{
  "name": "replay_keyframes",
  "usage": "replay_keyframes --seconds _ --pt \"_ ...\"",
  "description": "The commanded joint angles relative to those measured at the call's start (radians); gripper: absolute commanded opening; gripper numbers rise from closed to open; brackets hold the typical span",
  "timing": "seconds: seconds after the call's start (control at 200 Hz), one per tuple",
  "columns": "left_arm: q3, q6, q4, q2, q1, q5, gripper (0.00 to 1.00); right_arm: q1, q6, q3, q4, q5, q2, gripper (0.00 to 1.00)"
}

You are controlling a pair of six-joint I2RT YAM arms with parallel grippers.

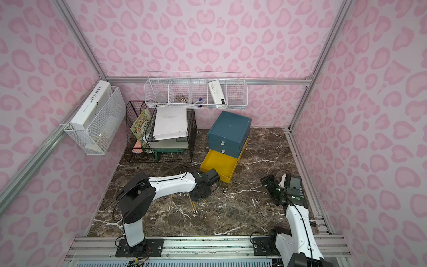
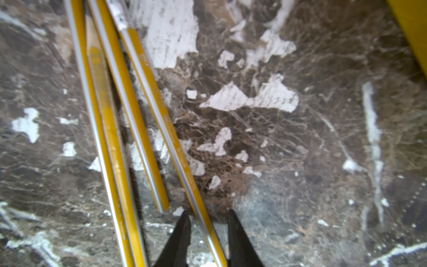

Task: Please place the pencils in the drawer according to their color
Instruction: Pick up the pencil from the center of the board.

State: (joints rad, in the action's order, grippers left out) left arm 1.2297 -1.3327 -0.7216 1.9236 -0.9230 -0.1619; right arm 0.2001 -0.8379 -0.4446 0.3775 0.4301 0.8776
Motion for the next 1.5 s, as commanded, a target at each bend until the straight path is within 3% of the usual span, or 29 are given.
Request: replay_keyframes --seconds 0.0,0.475,0.685,1.19,1.37,1.495 --pt "-0.015 -0.012 -0.004 0.026 -0.006 0.070 0.20 -0.001 0.003 -0.001 -0.008 -0.004 -0.004 1.00" --pt "-0.009 -0.021 -0.003 0.032 -0.017 0.079 0.00 -0.001 0.006 -0.005 -0.005 -0.002 -0.001 1.00" --pt "-0.004 -0.011 0.001 0.002 -0.019 0.090 0.00 -0.001 0.006 -0.006 -0.005 -0.002 -0.003 1.00" --pt "0.026 0.015 -0.075 -0.247 -0.041 0.117 0.00 0.000 -0.004 -0.001 -0.019 0.001 -0.003 1.00" --pt "0.118 0.093 -0.078 -0.265 -0.034 0.149 0.00 0.001 -0.014 -0.003 -0.031 0.004 0.000 1.00" --pt "0.206 0.150 -0.035 -0.214 -0.004 0.254 0.00 0.001 -0.019 -0.009 -0.034 0.007 0.005 1.00"
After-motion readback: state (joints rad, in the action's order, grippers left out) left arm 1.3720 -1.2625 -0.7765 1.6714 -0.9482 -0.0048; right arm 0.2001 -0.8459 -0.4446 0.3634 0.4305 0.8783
